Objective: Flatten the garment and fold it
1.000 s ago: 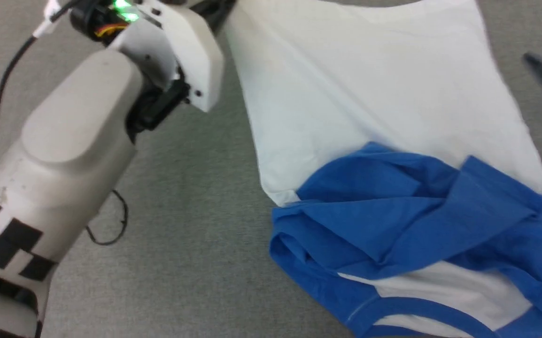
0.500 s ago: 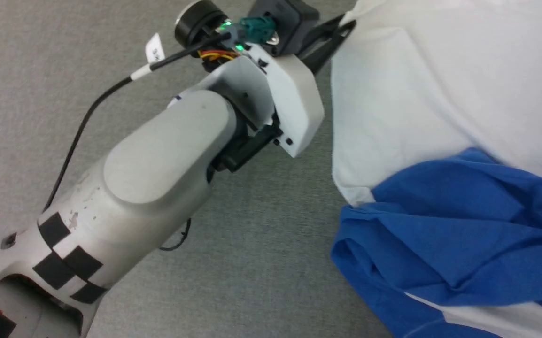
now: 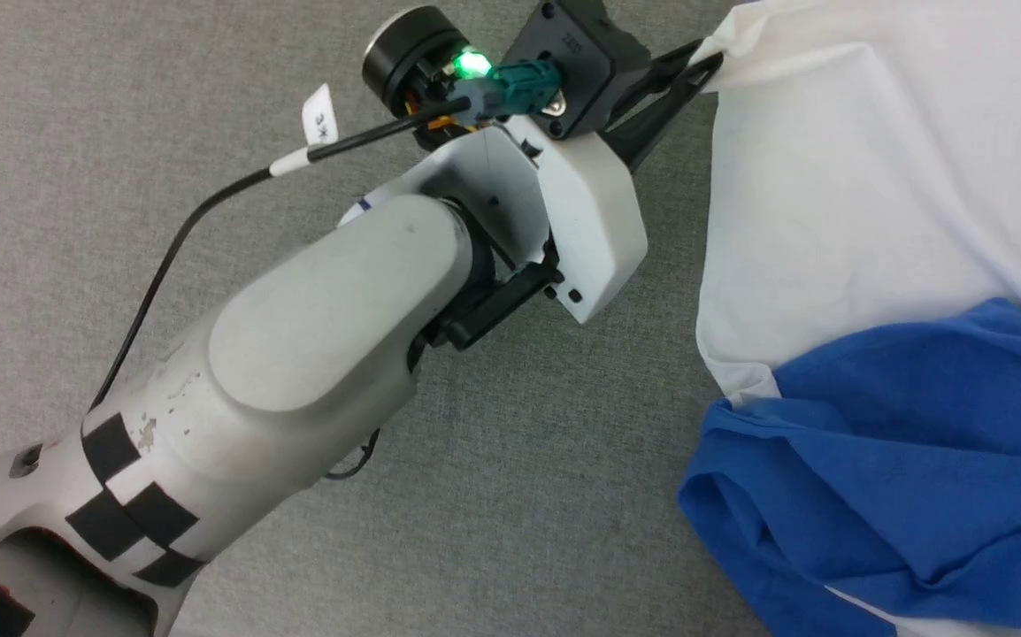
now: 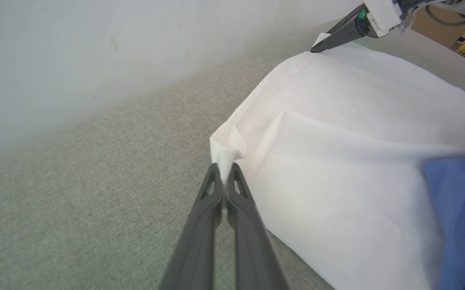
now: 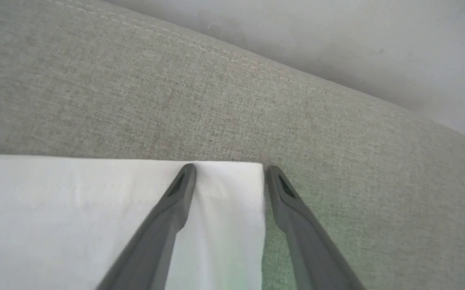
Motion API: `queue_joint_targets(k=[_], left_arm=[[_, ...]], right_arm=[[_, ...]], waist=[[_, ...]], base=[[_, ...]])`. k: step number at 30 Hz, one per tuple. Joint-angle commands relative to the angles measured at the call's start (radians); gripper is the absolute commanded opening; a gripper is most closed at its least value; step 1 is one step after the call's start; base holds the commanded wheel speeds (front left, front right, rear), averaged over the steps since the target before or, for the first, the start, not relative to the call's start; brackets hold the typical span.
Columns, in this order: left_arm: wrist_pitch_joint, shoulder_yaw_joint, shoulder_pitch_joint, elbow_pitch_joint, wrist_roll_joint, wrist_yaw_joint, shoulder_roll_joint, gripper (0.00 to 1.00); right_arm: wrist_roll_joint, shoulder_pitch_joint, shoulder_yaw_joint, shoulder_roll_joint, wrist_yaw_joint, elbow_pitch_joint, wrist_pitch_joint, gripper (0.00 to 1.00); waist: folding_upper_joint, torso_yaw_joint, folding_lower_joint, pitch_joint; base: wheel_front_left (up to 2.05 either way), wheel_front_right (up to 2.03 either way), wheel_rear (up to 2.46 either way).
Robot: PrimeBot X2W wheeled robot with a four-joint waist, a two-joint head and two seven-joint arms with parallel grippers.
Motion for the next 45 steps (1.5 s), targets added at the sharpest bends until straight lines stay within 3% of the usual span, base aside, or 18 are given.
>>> queue_joint_targets(k=[1, 6, 11, 16, 28, 37, 45], left_arm=[[0.002, -0.002, 0.019, -0.003, 0.010, 0.008, 0.003, 0.00], [-0.007, -0.001, 0.022, 0.011, 0.009, 0.010, 0.008, 0.00], [-0.036, 0.012, 0.036, 0.043, 0.004, 0.015, 0.019, 0.00], [-0.085, 0.037, 0.054, 0.100, -0.001, 0.027, 0.036, 0.00], [-0.178, 0.062, 0.155, 0.199, -0.043, 0.020, 0.073, 0.00], [-0.171, 0.019, 0.310, 0.081, -0.053, 0.045, 0.152, 0.00], [-0.112, -0.050, 0.503, -0.137, -0.059, 0.119, 0.261, 0.00]], right_arm=[[0.013, 0.070, 0.053, 0.027, 0.001, 0.034, 0.035, 0.00], [0.053, 0.067, 0.084, -0.003, 0.001, 0.030, -0.010, 0.00], [0.072, 0.047, 0.084, 0.010, 0.001, 0.038, -0.142, 0.00], [0.120, 0.053, 0.074, 0.050, 0.001, 0.042, -0.284, 0.00], [0.217, 0.251, 0.128, 0.028, 0.001, -0.047, -0.517, 0.00], [0.289, 0.517, 0.077, -0.032, 0.001, -0.178, -0.563, 0.00], [0.309, 0.806, -0.028, -0.053, 0.001, -0.314, -0.516, 0.00]], waist=[[0.0000, -0.003, 0.0001, -0.003], [0.0000, -0.018, 0.0001, -0.015], [0.0000, -0.053, 0.0001, -0.055], [0.0000, -0.106, 0.0001, -0.137], [0.0000, -0.219, 0.0001, -0.383], [0.0000, -0.260, 0.0001, -0.523], [0.0000, -0.285, 0.0001, -0.585]], base=[[0.00, 0.00, 0.00], [0.00, 0.00, 0.00], [0.00, 0.00, 0.00], [0.00, 0.00, 0.00], [0.00, 0.00, 0.00], [0.00, 0.00, 0.00], [0.00, 0.00, 0.00]])
